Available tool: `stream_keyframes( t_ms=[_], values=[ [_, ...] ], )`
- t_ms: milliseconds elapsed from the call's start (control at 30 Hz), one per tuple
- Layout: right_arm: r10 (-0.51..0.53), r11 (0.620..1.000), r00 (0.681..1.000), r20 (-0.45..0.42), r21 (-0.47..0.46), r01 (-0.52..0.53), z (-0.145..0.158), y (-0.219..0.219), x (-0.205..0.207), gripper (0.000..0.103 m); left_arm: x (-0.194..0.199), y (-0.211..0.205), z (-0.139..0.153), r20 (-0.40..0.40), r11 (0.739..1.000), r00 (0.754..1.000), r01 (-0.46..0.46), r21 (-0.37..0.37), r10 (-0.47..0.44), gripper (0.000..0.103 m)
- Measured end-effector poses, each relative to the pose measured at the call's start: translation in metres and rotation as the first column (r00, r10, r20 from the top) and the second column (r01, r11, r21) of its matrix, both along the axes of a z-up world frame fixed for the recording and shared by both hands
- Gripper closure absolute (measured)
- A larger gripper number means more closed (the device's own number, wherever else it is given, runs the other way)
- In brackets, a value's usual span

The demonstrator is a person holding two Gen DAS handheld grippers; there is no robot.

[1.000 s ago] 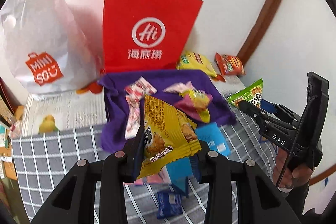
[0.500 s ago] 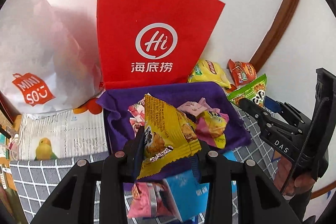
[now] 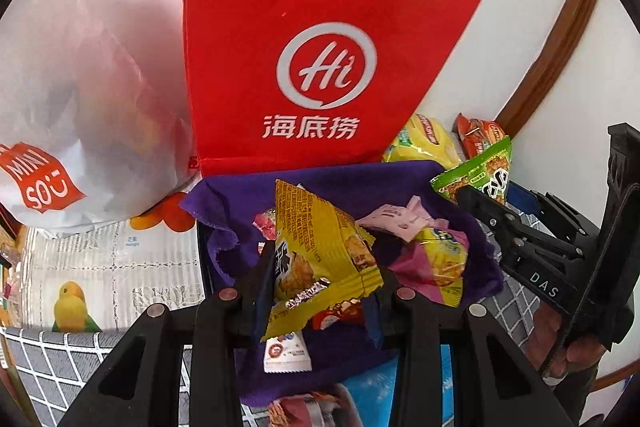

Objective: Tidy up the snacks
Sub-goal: 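Carry the yellow bag and green cracker bag over the purple towel with both tools, then lower both bags onto the purple towel and open both tools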

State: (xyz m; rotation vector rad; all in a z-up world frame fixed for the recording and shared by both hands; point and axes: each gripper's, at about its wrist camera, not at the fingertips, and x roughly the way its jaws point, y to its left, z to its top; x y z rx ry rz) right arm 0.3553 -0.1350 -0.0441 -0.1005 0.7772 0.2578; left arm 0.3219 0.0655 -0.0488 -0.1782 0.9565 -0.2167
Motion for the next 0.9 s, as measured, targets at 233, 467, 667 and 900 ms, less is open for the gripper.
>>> stream_keyframes(
  t_ms=[233,467,667,900],
  values=[
    [0.001,1.000,1.000,-0.025,0.016,0.000,-0.017,0.000,0.015,0.050,0.009,0.007,-0.012,-0.024,1.000,1.000,-0.009,0.005,0.010,0.068],
    [0.011,1.000,0.996,-0.085,-0.018,-0.013,-0.038,-0.003,0.024,0.050,0.015,0.005,-0.027,-0.061,1.000,0.998,0.001,0.009,0.000,0.068],
    [0.020,0.999,0.993,-0.116,-0.044,-0.025,-0.048,-0.006,0.028,0.049,0.017,0.001,-0.034,-0.078,1.000,0.997,0.011,0.008,-0.010,0.068],
    [0.029,0.996,0.991,-0.130,-0.074,-0.039,-0.055,-0.002,0.029,0.049,0.020,-0.003,-0.040,-0.092,1.000,0.996,0.022,0.001,-0.022,0.068]
  ],
)
